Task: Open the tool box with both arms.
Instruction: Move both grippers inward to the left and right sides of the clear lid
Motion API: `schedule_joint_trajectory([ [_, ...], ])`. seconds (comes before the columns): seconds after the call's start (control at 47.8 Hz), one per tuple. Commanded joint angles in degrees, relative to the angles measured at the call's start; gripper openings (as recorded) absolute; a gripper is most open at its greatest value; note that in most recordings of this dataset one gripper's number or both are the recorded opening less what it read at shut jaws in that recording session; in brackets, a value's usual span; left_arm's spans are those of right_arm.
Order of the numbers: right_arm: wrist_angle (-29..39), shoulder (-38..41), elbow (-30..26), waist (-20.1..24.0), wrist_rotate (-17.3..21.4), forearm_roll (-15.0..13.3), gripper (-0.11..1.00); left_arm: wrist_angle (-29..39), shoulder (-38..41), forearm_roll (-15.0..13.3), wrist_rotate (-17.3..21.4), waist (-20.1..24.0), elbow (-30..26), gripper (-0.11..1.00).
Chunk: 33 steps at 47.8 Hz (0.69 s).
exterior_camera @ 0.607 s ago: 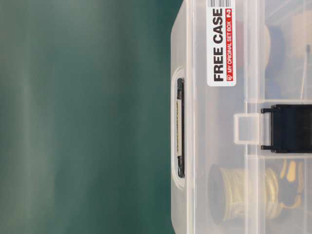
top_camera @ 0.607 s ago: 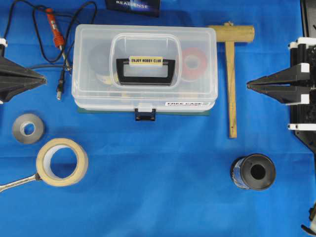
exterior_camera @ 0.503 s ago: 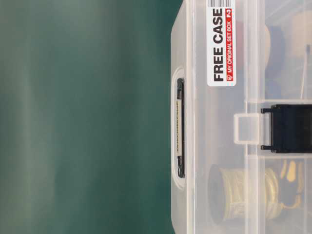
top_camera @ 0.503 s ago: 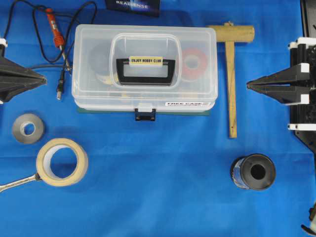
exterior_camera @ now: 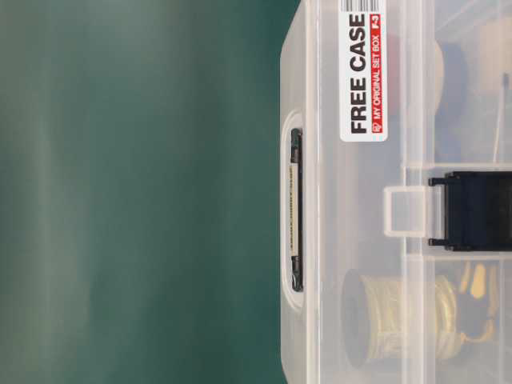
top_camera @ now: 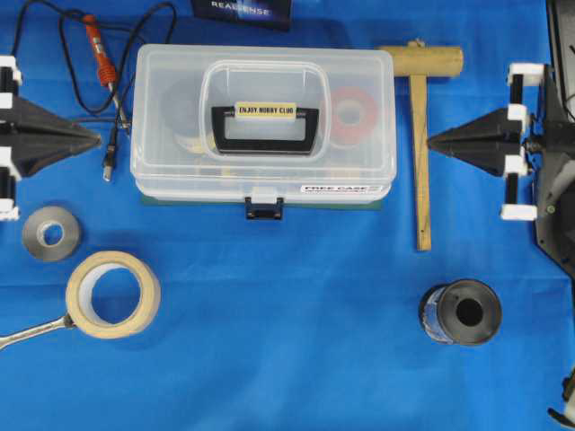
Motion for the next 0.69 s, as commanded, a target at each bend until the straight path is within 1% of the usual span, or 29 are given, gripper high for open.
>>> schedule_joint_trajectory([
  [0.0, 1.58, 1.58, -1.05, -1.23, 0.09, 0.62, 0.2, 1.05, 1.05, -0.18, -0.18, 1.85, -0.09, 0.14],
  [0.042, 2.55, 2.37, -0.97, -1.93, 0.09, 0.62, 0.32, 1.58, 1.49, -0.18, -0.26, 2.81, 0.35, 0.24],
  [0.063, 3.34, 3.16, -0.88, -2.37, 0.09, 0.62, 0.4, 1.93, 1.85, -0.18, -0.18, 3.16, 0.62, 0.3],
  [0.105, 4.22, 4.31, -0.88, -3.16, 0.09, 0.62, 0.54, 2.46, 2.46, -0.18, -0.18, 4.04, 1.32, 0.46],
  [0.168, 5.36, 6.33, -0.88, -4.22, 0.09, 0.62, 0.71, 2.72, 3.52, -0.18, 0.09, 4.83, 2.11, 0.64],
  [0.23, 6.15, 9.14, -1.05, -5.36, 0.09, 0.62, 0.83, 2.72, 4.66, -0.18, 0.26, 5.36, 2.81, 0.8],
  [0.251, 6.15, 10.02, -1.14, -5.63, 0.09, 0.62, 0.85, 2.72, 5.19, -0.18, 0.26, 5.54, 2.99, 0.84],
  [0.272, 6.06, 10.81, -1.23, -5.8, 0.09, 0.62, 0.86, 2.72, 5.63, -0.18, 0.26, 5.71, 3.08, 0.88],
  [0.335, 6.06, 13.18, -1.58, -6.24, 0.09, 0.62, 0.83, 2.81, 7.38, -0.18, 0.26, 6.33, 3.43, 0.88],
  [0.398, 6.24, 15.12, -2.2, -6.42, 0.0, 0.53, 0.84, 2.81, 8.96, -0.18, 0.26, 6.5, 3.52, 0.86],
  [0.482, 6.33, 17.4, -2.9, -6.5, 0.0, 0.53, 0.84, 2.72, 10.99, -0.18, 0.26, 6.5, 3.16, 0.87],
  [0.67, 5.71, 19.42, -3.87, -6.5, 0.0, 0.53, 0.84, 1.49, 15.03, -0.18, 0.26, 6.5, 2.2, 0.87],
])
